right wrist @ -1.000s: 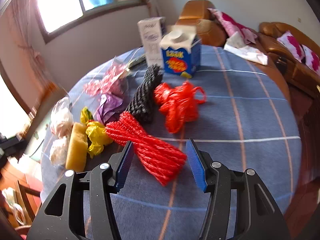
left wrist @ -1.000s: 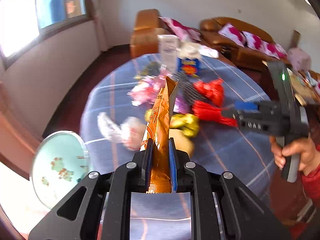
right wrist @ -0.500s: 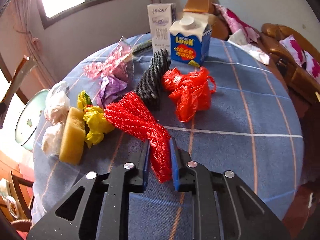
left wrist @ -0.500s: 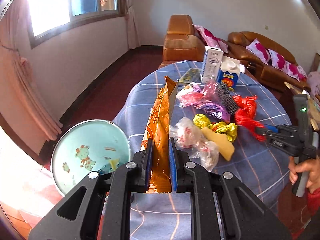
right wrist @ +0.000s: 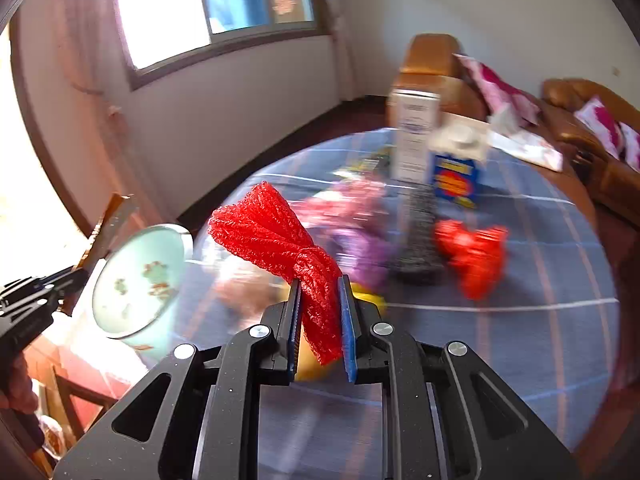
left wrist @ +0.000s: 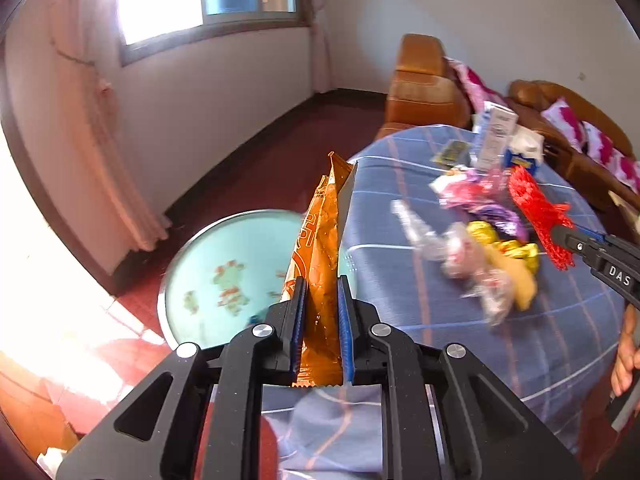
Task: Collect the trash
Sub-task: 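Carry the orange wrapper toward the bin while the right tool grasps the red netting, then open both tools over the blue bin to drop the wrapper and netting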
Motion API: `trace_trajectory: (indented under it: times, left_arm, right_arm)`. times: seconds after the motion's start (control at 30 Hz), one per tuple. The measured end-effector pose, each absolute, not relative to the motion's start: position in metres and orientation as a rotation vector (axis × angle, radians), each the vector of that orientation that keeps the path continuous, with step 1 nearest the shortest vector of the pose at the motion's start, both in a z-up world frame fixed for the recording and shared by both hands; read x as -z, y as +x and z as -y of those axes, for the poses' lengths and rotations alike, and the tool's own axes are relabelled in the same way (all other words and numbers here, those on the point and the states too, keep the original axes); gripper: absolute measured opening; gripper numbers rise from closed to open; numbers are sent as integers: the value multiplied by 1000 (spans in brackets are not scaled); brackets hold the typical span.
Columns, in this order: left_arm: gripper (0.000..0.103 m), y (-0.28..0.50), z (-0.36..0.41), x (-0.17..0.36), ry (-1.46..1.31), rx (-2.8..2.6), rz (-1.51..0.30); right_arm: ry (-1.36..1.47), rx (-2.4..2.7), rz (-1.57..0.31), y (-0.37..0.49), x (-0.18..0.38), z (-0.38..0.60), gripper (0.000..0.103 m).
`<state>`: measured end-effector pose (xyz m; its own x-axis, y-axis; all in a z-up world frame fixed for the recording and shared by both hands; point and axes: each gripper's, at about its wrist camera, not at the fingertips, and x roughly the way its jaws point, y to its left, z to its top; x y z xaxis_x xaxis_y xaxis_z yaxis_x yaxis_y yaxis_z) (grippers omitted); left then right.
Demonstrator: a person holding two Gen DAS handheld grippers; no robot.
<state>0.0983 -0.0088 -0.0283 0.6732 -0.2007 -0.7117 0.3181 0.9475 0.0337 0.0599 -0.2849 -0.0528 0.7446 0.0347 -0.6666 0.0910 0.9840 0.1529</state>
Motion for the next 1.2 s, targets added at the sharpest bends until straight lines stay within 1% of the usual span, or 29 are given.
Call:
trace_trajectory:
  times: [0.33, 0.53, 0.87, 1.2]
  left_arm:
    - [15, 112, -54, 37, 116, 163, -792]
    - [15, 124, -77, 51, 76, 128, -830]
    - [15, 148, -84, 78, 47, 131, -901]
    - [15, 166, -83, 106, 40, 151, -963]
  right_arm:
    - [137, -90, -765, 103, 57, 197, 18]
    - [112, -116, -789, 128, 68, 162, 18]
    - [85, -124, -853, 170, 92, 120, 18]
    - [50, -121, -916, 196, 116, 98, 19]
